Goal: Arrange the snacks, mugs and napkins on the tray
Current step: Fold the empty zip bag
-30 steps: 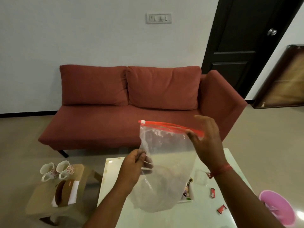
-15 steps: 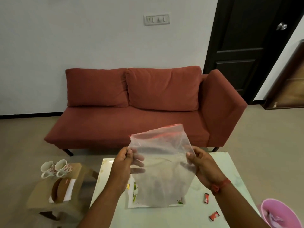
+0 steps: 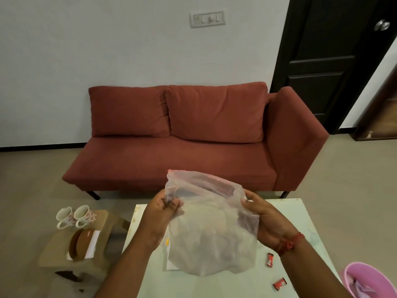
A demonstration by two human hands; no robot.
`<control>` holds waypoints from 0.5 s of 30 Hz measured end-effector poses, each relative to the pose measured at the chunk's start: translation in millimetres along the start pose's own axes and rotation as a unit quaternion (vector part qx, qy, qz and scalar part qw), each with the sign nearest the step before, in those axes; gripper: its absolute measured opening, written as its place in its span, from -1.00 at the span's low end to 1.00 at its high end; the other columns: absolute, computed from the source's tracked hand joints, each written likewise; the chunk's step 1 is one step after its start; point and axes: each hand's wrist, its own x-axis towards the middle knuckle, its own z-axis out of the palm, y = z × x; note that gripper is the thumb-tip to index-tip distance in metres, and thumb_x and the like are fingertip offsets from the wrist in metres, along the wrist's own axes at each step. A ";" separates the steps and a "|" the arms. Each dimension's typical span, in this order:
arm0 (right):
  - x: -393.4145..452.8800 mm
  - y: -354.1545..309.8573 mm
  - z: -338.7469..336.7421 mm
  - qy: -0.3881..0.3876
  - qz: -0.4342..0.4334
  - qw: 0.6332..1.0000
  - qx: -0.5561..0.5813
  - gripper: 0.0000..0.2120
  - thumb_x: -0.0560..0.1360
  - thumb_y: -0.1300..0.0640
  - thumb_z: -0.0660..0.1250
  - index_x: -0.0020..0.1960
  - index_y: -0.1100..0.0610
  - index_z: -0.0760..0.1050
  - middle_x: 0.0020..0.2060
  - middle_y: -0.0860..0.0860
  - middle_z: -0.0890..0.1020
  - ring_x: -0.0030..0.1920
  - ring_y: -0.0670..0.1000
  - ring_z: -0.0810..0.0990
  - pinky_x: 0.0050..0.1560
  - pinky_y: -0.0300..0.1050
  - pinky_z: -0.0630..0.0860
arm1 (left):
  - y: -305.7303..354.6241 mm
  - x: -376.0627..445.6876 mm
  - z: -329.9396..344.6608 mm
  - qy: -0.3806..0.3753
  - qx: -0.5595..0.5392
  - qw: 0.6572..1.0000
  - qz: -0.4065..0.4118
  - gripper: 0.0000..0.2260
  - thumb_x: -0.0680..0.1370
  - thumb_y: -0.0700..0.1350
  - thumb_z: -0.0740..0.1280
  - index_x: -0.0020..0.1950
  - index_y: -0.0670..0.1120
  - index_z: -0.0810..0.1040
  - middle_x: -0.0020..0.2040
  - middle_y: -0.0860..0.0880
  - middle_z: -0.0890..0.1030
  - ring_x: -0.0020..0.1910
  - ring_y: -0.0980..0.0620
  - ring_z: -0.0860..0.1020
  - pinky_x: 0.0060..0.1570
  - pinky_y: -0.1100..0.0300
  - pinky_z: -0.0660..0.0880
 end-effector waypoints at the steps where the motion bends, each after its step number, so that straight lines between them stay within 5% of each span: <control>1: -0.6 -2.3 2.1 0.023 -0.045 0.998 -0.040 -0.54 0.53 0.26 0.37 0.41 0.11 0.42 0.23 0.21 0.61 0.20 0.24 0.61 0.20 0.16 0.57 | 0.5 2.0 -2.8 0.005 0.005 1.000 0.009 -0.76 0.60 -0.27 0.28 0.24 -0.07 0.52 -0.16 -0.04 0.63 -0.10 0.00 0.58 -0.12 0.23 0.59; 3: -2.6 -7.7 9.2 0.089 -0.144 0.976 -0.137 -0.51 0.53 0.33 0.37 0.38 0.00 0.42 0.04 0.24 0.62 0.03 0.10 0.65 -0.03 -0.02 0.64 | 1.6 5.9 -8.3 0.008 0.030 0.999 0.032 -0.64 0.60 -0.29 0.26 0.33 0.05 0.42 -0.17 -0.05 0.67 -0.14 0.03 0.63 -0.10 0.18 0.61; 7: 1.4 -17.2 26.2 0.149 -0.286 0.891 -0.319 -0.59 0.63 0.23 0.26 0.32 -0.22 0.41 -0.08 0.29 0.59 -0.03 0.15 0.65 0.17 0.19 0.59 | 8.8 15.1 -9.5 0.001 0.096 0.991 0.090 -0.59 0.64 -0.28 0.19 0.33 0.19 0.42 -0.12 -0.08 0.65 -0.22 0.05 0.64 -0.09 0.15 0.63; 11: 2.4 -22.2 39.7 0.050 -0.260 0.900 -0.345 -0.51 0.54 0.18 0.40 0.36 -0.23 0.40 0.23 -0.01 0.59 0.24 -0.01 0.59 0.28 0.08 0.55 | 26.5 24.7 -6.4 0.044 0.094 0.987 0.124 -0.68 0.65 -0.29 0.14 0.00 0.05 0.61 -0.08 0.06 0.60 -0.09 0.14 0.55 -0.05 0.29 0.52; 15: 8.0 -13.3 45.4 0.049 -0.192 0.872 -0.448 -0.31 0.44 0.25 0.50 0.35 -0.35 0.37 0.21 -0.07 0.59 0.16 -0.11 0.62 0.23 -0.09 0.57 | 33.1 34.6 -20.6 -0.022 0.067 0.993 0.090 -0.83 0.59 -0.15 0.33 0.13 0.07 0.58 0.15 0.08 0.61 0.16 0.19 0.55 0.14 0.23 0.47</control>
